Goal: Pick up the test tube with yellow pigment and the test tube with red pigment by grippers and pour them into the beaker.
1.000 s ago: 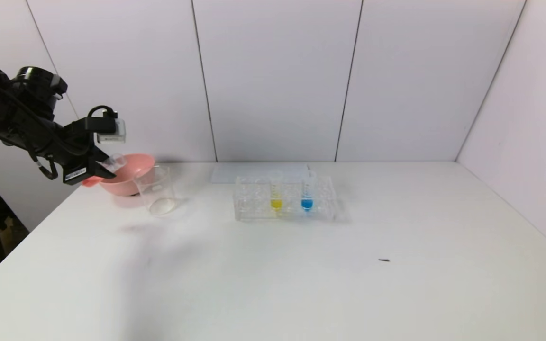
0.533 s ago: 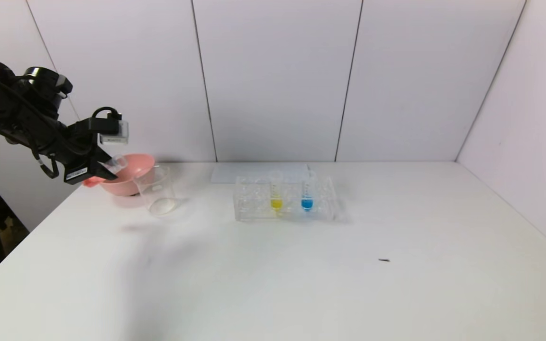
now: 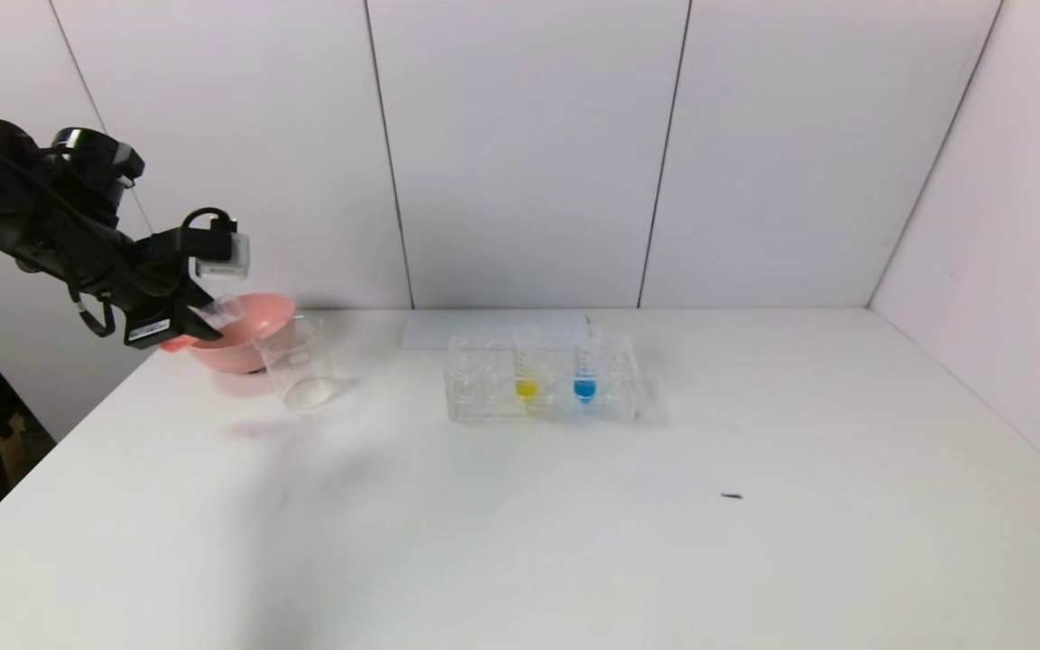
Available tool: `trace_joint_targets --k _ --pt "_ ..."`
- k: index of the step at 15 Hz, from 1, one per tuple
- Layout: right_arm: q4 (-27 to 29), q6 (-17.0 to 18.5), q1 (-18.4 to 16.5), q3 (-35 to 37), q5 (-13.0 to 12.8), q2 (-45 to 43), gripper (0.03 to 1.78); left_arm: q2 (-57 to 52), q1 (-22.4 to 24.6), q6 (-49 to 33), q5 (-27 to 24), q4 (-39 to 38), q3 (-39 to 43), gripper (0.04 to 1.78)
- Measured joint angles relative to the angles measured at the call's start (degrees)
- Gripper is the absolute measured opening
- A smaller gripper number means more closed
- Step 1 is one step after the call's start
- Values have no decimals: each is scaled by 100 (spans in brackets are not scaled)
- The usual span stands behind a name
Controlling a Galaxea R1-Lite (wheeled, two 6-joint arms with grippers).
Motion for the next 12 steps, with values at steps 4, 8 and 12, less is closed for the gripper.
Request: trace_joint_targets --k 4,8,12 --pt "0 0 0 0 0 0 170 40 -85 5 236 -130 0 45" --pt "0 0 0 0 0 0 170 85 -182 28 468 -235 2 45" --pt "0 0 0 0 0 0 170 118 -258 38 525 -351 2 45"
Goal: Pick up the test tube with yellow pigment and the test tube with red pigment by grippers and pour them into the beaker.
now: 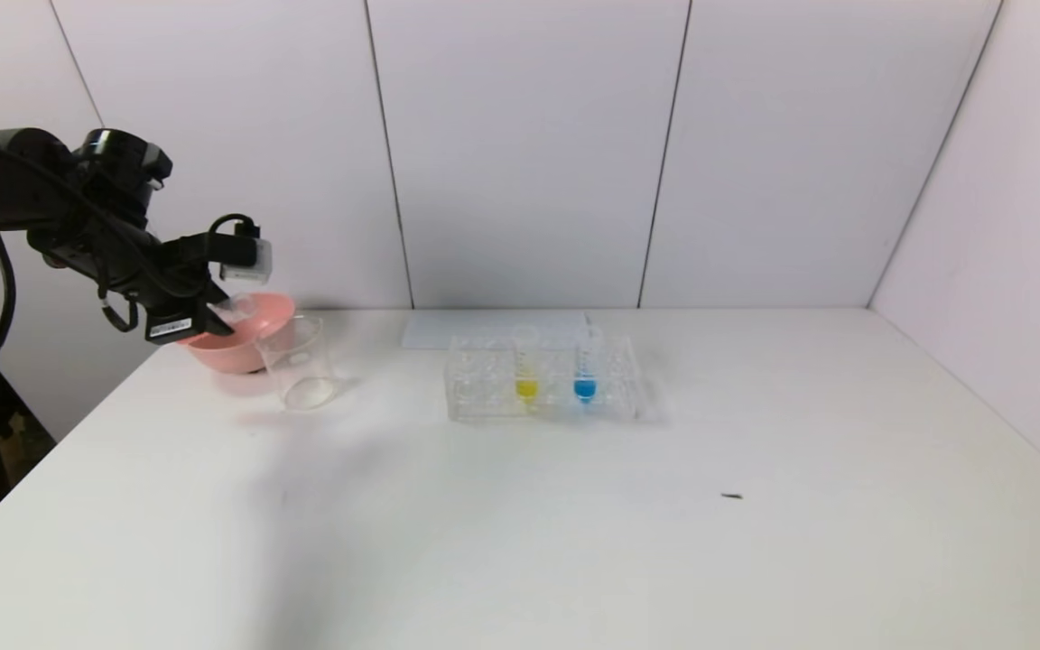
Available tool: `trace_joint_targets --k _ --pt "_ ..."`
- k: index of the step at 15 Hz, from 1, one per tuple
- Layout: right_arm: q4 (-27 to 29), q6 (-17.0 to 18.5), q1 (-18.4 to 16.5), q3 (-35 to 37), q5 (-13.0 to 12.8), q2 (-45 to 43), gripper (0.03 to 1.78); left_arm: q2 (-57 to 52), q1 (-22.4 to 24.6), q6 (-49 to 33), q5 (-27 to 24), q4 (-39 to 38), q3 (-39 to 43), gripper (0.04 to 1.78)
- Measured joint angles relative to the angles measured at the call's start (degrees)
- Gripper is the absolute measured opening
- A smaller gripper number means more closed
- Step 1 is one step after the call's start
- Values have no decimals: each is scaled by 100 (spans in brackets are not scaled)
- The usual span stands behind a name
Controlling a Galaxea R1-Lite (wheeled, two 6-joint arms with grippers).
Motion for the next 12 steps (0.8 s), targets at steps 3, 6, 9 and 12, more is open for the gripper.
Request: trace_joint_targets --k 3,6,9,12 --pt "0 0 0 0 2 0 170 30 -63 4 194 -50 0 45" --pt "0 0 0 0 0 0 170 52 -106 1 221 -105 0 45" --pt "0 0 0 0 0 0 170 60 -139 11 375 -143 0 45" --pt "0 0 0 0 0 0 170 61 -190 56 506 -199 0 45"
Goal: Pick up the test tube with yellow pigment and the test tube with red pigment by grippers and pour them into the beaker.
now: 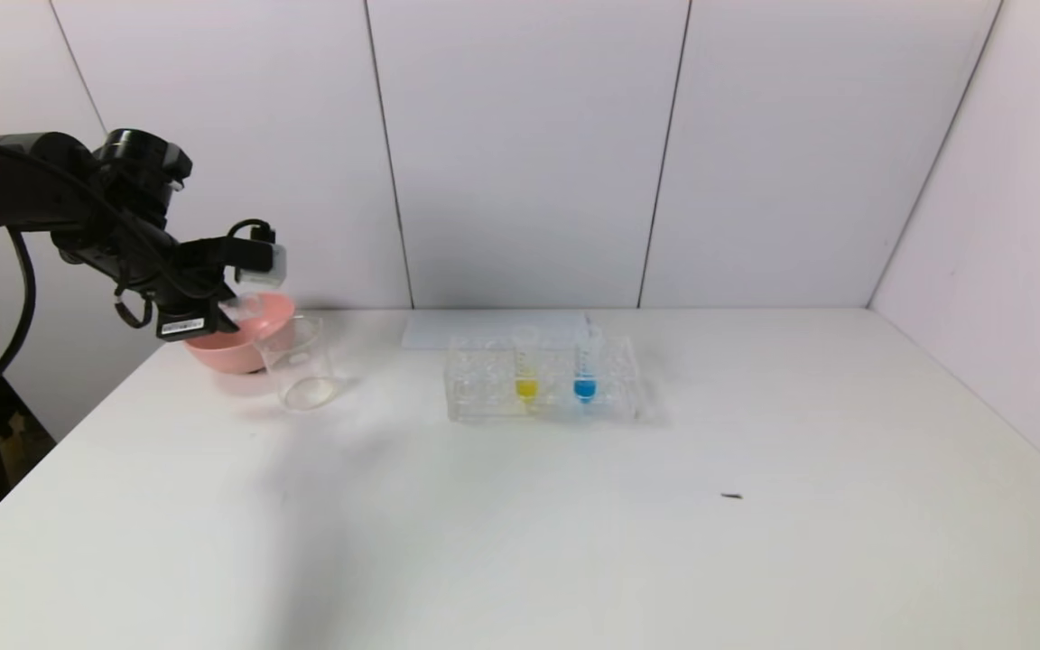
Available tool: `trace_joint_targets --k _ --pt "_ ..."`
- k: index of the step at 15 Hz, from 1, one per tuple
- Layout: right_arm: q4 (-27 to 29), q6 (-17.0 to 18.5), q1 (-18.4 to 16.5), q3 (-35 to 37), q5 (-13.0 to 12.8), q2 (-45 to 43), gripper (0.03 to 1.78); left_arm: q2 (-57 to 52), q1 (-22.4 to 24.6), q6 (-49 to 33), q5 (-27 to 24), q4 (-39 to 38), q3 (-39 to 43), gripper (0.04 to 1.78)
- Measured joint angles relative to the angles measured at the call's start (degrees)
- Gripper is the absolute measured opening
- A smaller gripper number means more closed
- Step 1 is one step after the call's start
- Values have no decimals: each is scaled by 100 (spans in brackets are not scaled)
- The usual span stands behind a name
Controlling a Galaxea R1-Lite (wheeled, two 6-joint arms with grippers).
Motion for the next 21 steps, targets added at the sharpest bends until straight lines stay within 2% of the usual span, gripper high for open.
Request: trace_joint_targets --k 11,21 --pt "0 0 0 0 0 0 170 24 -87 50 414 -40 0 45" --pt "0 0 0 0 0 0 170 33 -194 50 594 -68 -13 45"
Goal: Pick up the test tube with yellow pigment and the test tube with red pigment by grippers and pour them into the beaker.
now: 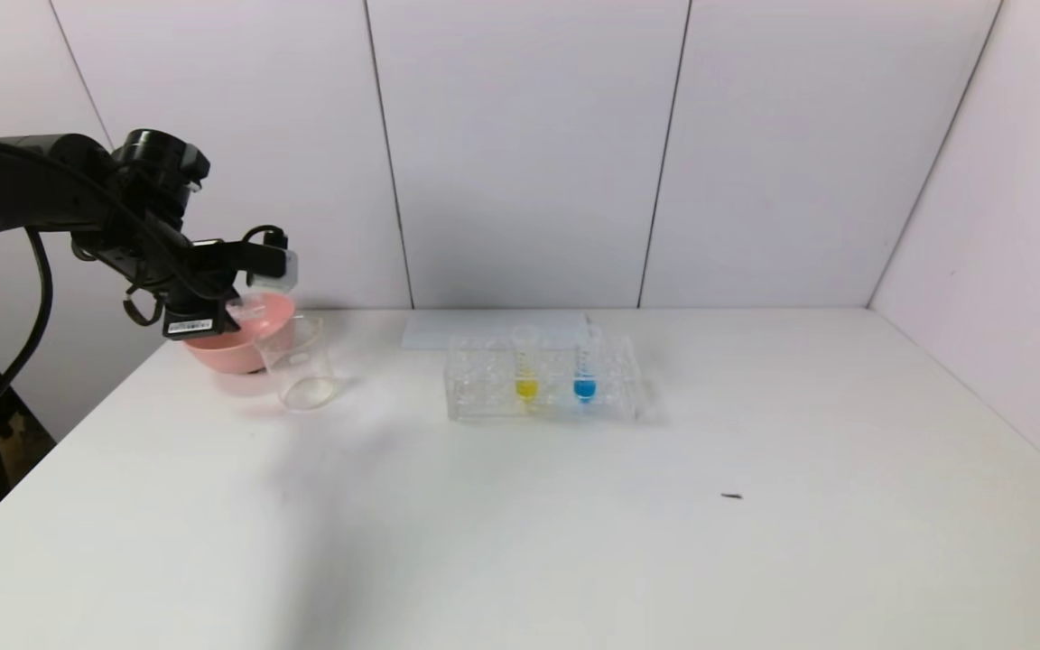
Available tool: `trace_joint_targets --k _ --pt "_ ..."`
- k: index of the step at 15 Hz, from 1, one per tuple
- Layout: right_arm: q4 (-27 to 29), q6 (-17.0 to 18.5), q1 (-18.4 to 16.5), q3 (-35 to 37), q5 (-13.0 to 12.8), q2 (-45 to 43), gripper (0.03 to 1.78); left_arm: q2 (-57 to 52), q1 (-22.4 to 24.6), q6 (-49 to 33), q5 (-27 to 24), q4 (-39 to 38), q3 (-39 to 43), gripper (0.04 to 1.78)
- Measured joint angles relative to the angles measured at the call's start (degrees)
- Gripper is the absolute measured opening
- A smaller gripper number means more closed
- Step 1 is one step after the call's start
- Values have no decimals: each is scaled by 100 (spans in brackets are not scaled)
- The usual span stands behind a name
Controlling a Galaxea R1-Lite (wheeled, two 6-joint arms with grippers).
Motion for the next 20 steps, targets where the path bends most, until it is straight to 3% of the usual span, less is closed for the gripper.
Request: trace_joint_targets --k 20 --pt "0 -2 0 0 0 0 170 57 -184 269 581 -130 -2 45"
